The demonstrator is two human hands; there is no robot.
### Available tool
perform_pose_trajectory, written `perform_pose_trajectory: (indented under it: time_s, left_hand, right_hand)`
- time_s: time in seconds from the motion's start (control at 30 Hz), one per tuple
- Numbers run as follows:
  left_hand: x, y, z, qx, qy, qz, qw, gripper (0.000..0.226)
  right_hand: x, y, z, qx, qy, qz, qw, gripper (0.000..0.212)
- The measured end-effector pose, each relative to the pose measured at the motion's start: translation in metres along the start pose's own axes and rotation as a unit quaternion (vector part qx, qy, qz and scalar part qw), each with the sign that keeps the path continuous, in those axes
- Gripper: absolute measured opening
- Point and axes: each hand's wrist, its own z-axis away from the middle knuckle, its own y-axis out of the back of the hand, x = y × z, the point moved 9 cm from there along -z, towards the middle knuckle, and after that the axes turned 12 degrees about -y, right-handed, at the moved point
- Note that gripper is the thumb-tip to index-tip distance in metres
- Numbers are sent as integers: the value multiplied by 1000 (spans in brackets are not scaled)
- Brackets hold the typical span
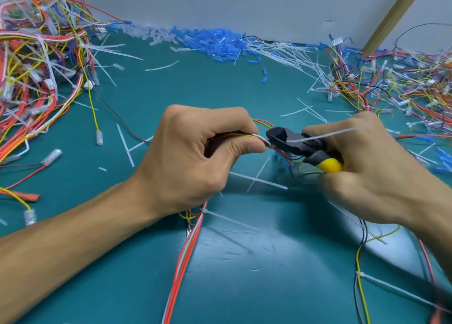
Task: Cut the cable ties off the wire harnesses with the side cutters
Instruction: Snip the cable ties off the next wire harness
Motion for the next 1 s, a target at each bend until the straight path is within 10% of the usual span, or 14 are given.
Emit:
perform_pose_trajectory:
  time_s: [0.6, 1.0]
  left_hand:
    - [-33, 2, 0, 44, 107, 120, 986, 20]
    - [-51, 0, 6, 75, 222, 392, 890, 50]
  right_hand:
    - [10, 14, -2, 86, -64, -147, 983, 22]
    - [14, 5, -2, 38, -88, -166, 982, 18]
